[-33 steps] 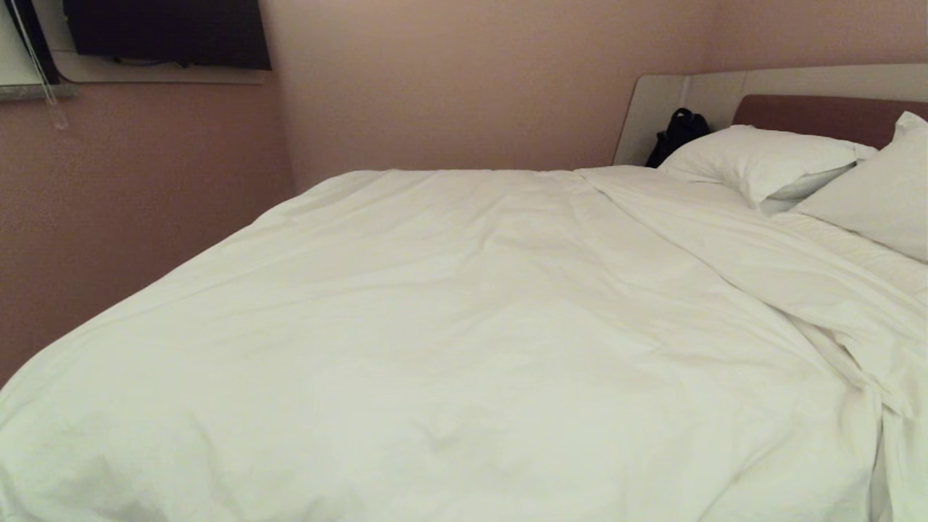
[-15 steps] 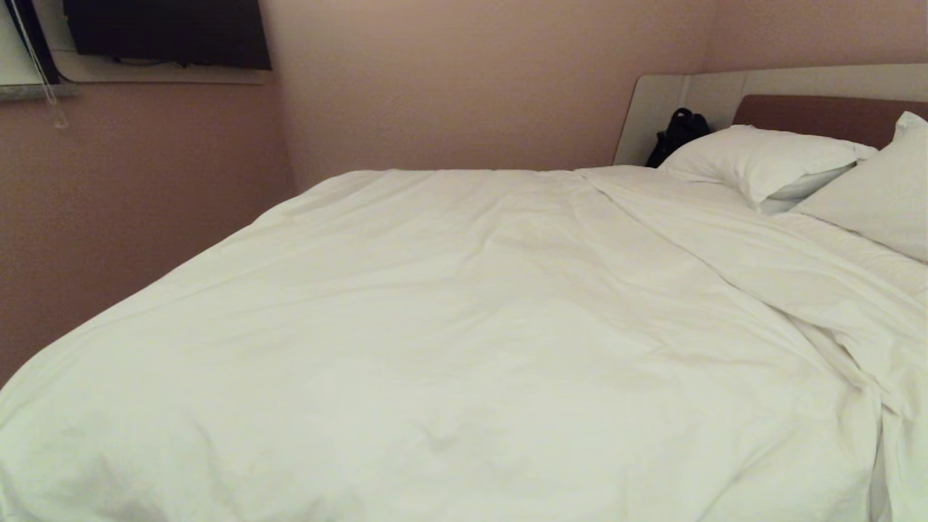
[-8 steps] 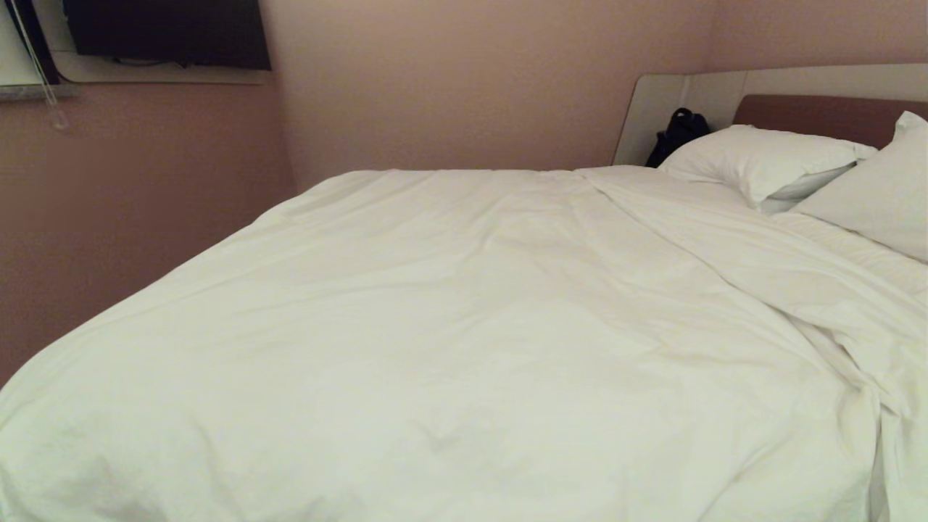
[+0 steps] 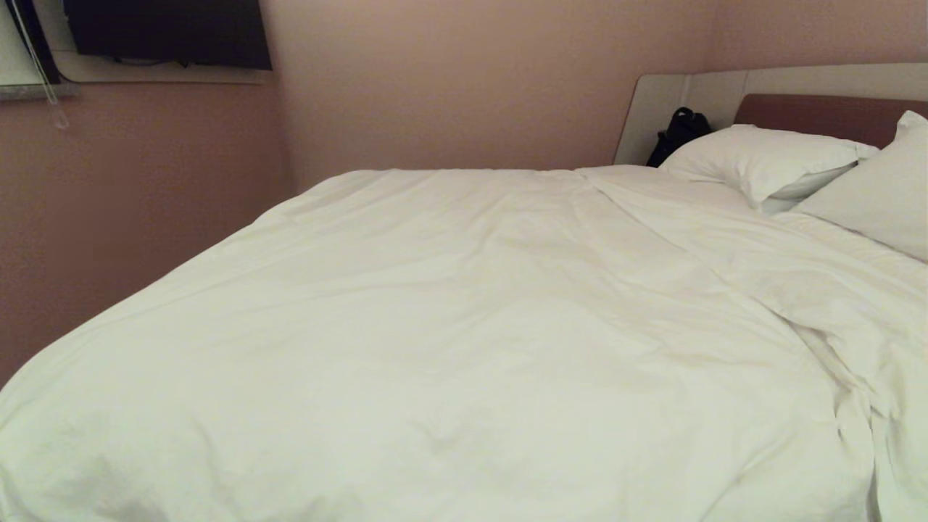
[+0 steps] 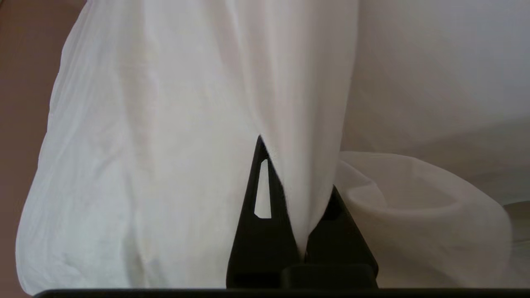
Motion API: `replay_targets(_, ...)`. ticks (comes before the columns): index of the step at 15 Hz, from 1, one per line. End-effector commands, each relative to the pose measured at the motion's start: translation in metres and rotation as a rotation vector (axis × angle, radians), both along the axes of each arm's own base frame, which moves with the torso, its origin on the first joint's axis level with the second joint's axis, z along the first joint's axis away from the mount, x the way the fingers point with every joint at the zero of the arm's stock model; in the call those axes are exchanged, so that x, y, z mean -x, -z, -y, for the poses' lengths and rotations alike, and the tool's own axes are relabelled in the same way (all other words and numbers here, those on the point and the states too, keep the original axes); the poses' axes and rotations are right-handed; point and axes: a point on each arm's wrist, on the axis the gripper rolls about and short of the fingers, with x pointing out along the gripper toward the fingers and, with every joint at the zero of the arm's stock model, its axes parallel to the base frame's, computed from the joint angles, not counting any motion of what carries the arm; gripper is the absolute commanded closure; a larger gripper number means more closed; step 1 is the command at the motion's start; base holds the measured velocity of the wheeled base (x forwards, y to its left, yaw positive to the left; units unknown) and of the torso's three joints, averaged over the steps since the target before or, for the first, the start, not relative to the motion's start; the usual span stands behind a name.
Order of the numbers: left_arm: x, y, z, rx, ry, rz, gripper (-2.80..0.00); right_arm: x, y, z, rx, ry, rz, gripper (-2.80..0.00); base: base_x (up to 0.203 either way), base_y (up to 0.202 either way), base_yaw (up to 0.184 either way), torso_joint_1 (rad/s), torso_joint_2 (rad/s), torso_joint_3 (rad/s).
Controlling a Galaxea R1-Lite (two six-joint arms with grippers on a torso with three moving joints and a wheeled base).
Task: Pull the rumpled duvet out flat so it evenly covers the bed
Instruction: Flatten the corners of the folded blanket
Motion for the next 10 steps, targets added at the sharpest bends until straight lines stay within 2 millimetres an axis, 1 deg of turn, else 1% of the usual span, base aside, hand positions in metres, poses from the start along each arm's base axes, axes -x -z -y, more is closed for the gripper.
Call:
replay_targets(1, 0.0, 0.0, 0.0, 0.0, 0.0, 0.001, 0.0, 0.012, -0.038, -0.02, -0.011, 0.016, -0.012, 0.0, 0.0, 0.0, 0.0, 0.0, 0.0, 0.0)
replay_targets(2, 0.0, 0.0, 0.0, 0.0, 0.0, 0.0, 0.0, 0.016, -0.049, -0.025, 0.009, 0.031, -0.042, 0.0, 0.0, 0.0, 0.0, 0.0, 0.0, 0.0)
replay_targets(4, 0.0, 0.0, 0.0, 0.0, 0.0, 0.001, 0.0, 0.024, -0.069, -0.034, 0.077, 0.089, -0.169, 0.0, 0.0, 0.0, 0.0, 0.0, 0.0, 0.0)
replay_targets(5, 0.0, 0.0, 0.0, 0.0, 0.0, -0.001, 0.0, 0.029, -0.078, -0.037, 0.095, 0.115, -0.192, 0.0, 0.0, 0.0, 0.0, 0.0, 0.0, 0.0)
replay_targets(7, 0.0, 0.0, 0.0, 0.0, 0.0, -0.001, 0.0, 0.036, -0.089, -0.04, 0.119, 0.154, -0.204, 0.0, 0.0, 0.0, 0.0, 0.0, 0.0, 0.0)
replay_targets(9, 0.0, 0.0, 0.0, 0.0, 0.0, -0.001, 0.0, 0.039, -0.093, -0.041, 0.139, 0.204, -0.277, 0.0, 0.0, 0.0, 0.0, 0.0, 0.0, 0.0)
replay_targets(10, 0.0, 0.0, 0.0, 0.0, 0.0, -0.001, 0.0, 0.041, -0.095, -0.039, 0.14, 0.231, -0.287, 0.0, 0.0, 0.0, 0.0, 0.0, 0.0, 0.0)
